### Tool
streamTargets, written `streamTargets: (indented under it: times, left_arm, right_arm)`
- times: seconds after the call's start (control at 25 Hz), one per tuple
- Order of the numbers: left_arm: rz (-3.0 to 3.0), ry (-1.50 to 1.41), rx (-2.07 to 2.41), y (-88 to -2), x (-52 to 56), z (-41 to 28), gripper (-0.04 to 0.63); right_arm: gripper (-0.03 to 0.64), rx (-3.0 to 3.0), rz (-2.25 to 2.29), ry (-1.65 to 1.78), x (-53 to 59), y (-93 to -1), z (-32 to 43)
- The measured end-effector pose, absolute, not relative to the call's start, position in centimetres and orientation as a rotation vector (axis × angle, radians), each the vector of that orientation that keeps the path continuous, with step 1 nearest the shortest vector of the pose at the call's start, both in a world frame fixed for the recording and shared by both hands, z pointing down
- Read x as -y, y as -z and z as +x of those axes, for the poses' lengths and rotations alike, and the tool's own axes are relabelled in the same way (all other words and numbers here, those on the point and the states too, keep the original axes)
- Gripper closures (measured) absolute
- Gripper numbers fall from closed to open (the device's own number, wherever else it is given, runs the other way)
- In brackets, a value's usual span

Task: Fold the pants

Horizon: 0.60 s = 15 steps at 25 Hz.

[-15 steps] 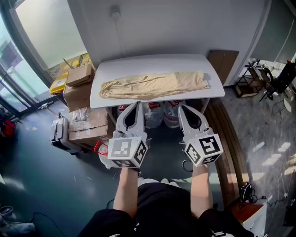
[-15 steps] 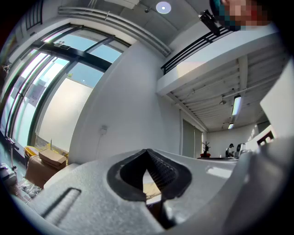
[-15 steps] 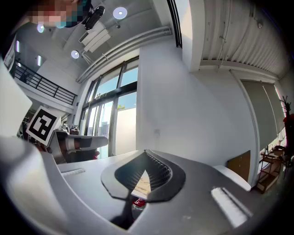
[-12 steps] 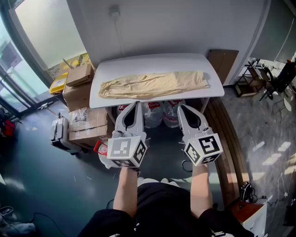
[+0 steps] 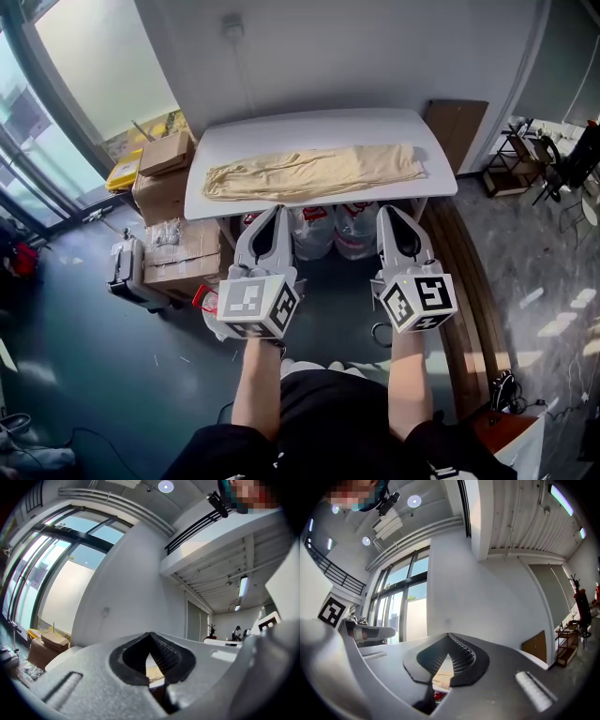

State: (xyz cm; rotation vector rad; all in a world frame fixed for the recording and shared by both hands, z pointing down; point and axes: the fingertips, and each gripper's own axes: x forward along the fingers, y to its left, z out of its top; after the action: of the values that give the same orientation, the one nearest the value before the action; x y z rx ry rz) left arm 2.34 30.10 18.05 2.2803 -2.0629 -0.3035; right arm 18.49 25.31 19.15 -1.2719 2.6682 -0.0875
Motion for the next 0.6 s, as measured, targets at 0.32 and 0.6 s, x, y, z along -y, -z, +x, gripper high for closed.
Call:
streamTargets:
  times: [0.32,0.6]
  left_arm:
    - [2.347,0.314,2.034,-17.1,-30.0,6.7,0.592]
    - [2.328,0.316,2.047,-16.7,-29.2,6.6,0.592]
  right_arm:
    - [0.611,-2.552,-1.324,0.107,-23.9,-18.3,23.6]
    - [0.611,-2.55,-1.332,0.118,-23.1,-18.4,24.8]
